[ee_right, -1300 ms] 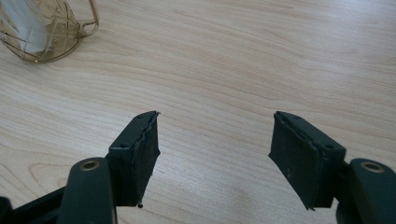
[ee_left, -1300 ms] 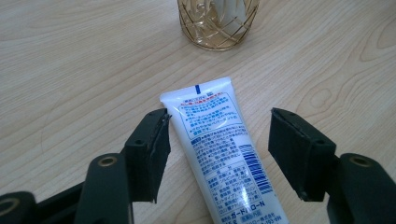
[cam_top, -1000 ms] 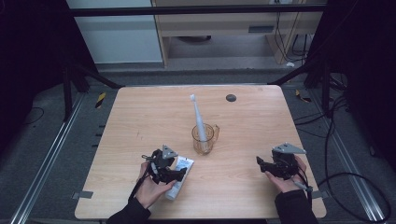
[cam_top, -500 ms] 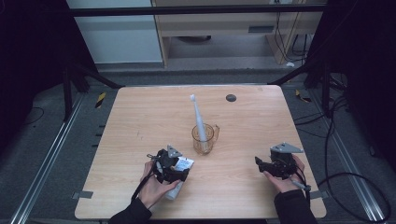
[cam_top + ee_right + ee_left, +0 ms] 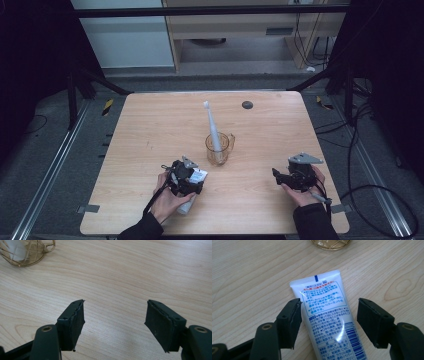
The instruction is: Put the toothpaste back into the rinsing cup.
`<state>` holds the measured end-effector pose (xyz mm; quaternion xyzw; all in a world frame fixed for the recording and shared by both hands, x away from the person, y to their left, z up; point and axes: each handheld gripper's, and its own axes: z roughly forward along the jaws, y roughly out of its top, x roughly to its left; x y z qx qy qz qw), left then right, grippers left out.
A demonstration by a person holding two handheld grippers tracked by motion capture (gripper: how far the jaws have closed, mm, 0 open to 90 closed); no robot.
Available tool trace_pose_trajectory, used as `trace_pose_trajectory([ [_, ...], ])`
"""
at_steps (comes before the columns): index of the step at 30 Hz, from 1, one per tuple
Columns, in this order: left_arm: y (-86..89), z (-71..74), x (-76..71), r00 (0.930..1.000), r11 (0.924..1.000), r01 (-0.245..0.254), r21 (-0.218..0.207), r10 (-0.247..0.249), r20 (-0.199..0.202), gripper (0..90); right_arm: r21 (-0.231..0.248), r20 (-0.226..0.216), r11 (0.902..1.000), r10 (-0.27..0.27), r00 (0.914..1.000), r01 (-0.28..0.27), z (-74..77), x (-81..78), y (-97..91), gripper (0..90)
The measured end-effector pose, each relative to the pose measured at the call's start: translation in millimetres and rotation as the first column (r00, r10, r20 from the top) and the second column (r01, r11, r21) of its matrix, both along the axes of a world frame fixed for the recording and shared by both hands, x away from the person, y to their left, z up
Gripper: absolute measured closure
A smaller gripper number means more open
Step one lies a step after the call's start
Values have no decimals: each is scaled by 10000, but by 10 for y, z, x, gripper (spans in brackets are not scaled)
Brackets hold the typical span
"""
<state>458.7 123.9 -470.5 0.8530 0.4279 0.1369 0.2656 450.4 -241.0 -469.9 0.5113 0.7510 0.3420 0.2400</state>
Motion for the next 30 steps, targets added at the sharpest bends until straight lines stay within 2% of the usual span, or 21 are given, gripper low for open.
trace_pose_trajectory([
  [11, -22, -58, 37, 9996, 9997, -98, 202, 103, -255, 345, -1, -43, 10000, -7, 10000, 7, -6, 1, 6, 314],
  [25, -57, -118, 75, 9988, 9987, -289, 415, 305, -377, 311, -37, -90, 10000, 18, 10000, -19, -12, 6, 20, 314],
  [30, -66, -116, 69, 9986, 9987, -293, 427, 311, -428, 334, -66, -73, 10000, 24, 10000, -24, -15, 7, 27, 314],
])
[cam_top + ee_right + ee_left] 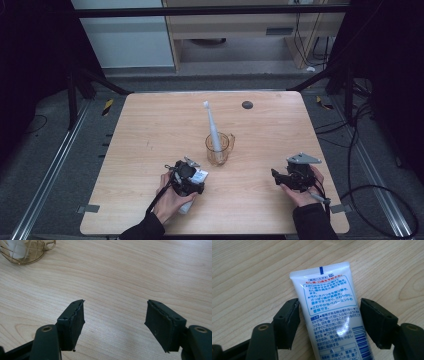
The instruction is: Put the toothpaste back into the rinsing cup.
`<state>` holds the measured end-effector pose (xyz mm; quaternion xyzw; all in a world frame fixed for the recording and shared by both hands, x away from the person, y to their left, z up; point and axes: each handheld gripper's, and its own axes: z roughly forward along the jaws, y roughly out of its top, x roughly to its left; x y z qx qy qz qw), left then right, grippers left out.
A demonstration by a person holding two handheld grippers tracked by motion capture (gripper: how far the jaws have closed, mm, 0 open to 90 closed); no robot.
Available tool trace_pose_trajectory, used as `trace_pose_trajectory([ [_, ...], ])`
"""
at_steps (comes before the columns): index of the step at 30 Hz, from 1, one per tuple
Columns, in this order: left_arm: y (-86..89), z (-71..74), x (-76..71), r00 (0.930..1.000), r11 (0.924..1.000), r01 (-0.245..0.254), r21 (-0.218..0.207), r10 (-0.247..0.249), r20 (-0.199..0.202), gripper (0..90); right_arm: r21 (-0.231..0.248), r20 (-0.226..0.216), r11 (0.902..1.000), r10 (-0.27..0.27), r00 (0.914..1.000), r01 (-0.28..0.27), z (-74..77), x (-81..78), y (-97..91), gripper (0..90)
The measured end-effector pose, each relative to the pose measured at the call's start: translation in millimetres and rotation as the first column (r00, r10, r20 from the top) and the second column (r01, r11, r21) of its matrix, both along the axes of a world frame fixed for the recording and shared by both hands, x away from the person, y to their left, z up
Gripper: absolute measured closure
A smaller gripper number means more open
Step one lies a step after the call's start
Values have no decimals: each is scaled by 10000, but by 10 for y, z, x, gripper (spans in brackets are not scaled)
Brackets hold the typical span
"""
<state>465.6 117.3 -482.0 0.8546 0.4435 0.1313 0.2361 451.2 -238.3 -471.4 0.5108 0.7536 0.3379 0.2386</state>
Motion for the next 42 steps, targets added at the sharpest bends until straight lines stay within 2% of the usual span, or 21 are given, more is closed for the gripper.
trace_pose_trajectory([
  [3, -7, 7, -14, 10000, 10000, 58, -43, -58, 0, 394, 2, 6, 10000, 0, 10000, 0, 0, 2, -1, 314],
  [8, 1, 18, -20, 9998, 9998, 169, -136, -170, -77, 432, 22, -18, 10000, -29, 10000, 29, 0, 0, -5, 314],
  [13, 27, 62, -13, 9987, 9991, 395, -149, -400, -311, 504, 25, -41, 10000, -55, 10000, 55, -2, 3, -12, 315],
  [18, 73, 126, -8, 9970, 9974, 648, -330, -661, -410, 640, 62, -61, 10000, -66, 10000, 67, 1, 2, -12, 315],
  [26, 104, 163, -31, 9940, 9936, 1043, -429, -1055, -272, 682, 97, -75, 9999, -90, 9999, 91, 1, 5, -31, 318],
  [29, 130, 231, -67, 9932, 9912, 1162, -632, -1164, 16, 685, 154, -47, 9998, -115, 9999, 116, 10, 2, -46, 320],
  [35, 226, 451, -151, 9910, 9830, 1206, -1383, -1110, 754, 687, 158, -22, 9997, -162, 9999, 162, 7, -6, -65, 316],
  [42, 277, 692, -218, 9782, 9700, 1455, -1949, -1115, 1753, 688, 153, -21, 9996, -230, 9997, 231, 2, -9, -75, 313],
])
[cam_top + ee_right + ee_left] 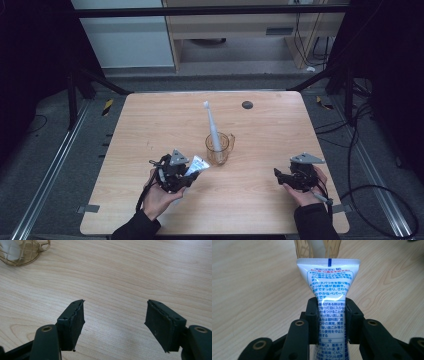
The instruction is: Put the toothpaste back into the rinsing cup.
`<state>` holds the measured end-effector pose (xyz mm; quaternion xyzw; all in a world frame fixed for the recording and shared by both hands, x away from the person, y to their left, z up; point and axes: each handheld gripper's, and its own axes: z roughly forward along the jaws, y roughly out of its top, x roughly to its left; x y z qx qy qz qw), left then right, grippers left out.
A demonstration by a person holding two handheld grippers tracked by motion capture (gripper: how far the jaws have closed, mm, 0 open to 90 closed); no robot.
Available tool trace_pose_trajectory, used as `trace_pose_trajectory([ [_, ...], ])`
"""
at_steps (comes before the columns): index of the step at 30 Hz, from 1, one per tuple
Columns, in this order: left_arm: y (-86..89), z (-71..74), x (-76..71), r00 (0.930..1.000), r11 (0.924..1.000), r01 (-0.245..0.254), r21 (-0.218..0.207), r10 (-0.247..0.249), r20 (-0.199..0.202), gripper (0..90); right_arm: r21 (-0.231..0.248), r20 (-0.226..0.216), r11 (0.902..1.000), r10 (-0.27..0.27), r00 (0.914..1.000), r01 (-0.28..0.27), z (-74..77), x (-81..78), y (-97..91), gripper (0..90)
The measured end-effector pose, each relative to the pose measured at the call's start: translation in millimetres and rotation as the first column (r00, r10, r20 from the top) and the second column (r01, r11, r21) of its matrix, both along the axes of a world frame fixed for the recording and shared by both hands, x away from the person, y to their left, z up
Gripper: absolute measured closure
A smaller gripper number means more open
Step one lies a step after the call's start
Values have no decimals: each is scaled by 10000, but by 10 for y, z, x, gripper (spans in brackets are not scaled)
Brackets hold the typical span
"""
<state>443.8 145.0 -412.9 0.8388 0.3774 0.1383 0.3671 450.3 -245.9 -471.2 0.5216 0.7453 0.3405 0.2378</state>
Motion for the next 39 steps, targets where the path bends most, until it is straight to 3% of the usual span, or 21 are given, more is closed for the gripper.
trace_pose_trajectory([
  [7, 39, 198, 50, 9975, 9988, -84, -489, 118, 699, 688, -74, 142, 10000, -29, 9999, 30, -8, -16, 12, 301],
  [18, -95, 497, 196, 9818, 9890, -140, -1472, 415, 1854, 688, -135, 182, 9999, -104, 9998, 106, -27, -16, 7, 297],
  [27, -282, 648, 289, 9692, 9822, 120, -1875, 347, 2437, 688, -76, 192, 9998, -173, 9997, 175, -31, -18, 2, 285],
  [33, -391, 676, 375, 9638, 9760, 237, -2164, 352, 2643, 688, -118, 243, 9998, -169, 9996, 172, -38, -11, -2, 274],
  [39, -520, 678, 505, 9602, 9754, 398, -2169, 227, 2785, 688, -98, 188, 9998, -155, 9997, 157, -46, -4, 7, 270],
])
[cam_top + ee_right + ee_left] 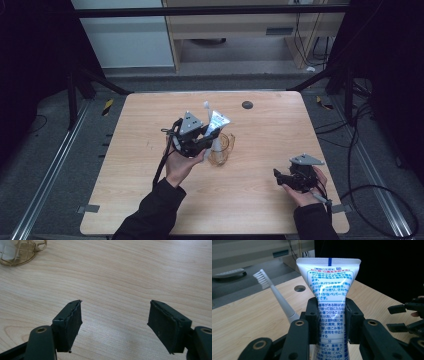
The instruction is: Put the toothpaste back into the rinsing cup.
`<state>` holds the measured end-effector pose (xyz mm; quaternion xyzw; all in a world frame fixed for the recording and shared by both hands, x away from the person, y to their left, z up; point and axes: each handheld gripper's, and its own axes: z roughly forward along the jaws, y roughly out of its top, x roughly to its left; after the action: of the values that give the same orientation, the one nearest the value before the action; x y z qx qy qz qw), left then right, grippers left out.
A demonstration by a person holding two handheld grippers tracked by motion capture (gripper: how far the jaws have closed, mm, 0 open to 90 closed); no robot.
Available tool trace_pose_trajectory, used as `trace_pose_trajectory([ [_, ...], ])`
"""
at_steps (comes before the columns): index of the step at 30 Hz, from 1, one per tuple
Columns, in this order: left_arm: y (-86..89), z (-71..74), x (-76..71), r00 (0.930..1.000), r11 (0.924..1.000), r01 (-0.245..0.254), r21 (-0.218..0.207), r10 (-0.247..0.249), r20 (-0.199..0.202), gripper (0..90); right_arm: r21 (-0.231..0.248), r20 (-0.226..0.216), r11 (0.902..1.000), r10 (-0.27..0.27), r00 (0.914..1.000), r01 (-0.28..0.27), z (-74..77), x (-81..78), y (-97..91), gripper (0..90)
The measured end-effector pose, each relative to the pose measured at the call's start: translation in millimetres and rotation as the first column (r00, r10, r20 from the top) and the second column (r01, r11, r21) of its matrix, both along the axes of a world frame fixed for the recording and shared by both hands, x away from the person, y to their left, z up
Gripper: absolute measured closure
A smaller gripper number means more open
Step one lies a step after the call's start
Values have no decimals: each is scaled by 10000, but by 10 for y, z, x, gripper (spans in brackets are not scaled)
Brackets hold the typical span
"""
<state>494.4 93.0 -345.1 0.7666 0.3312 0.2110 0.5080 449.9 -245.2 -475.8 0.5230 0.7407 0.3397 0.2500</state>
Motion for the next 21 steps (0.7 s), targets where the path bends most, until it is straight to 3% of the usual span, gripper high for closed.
trace_pose_trajectory([
  [10, -208, 2, 199, 9992, 9985, 21, -539, 0, 399, 688, 13, -62, 10000, -9, 10000, 9, -15, 7, -2, 272],
  [21, -406, -93, 361, 9981, 9978, 142, -651, -102, 613, 687, -106, -8, 9999, 100, 9999, -100, -30, 12, 7, 275],
])
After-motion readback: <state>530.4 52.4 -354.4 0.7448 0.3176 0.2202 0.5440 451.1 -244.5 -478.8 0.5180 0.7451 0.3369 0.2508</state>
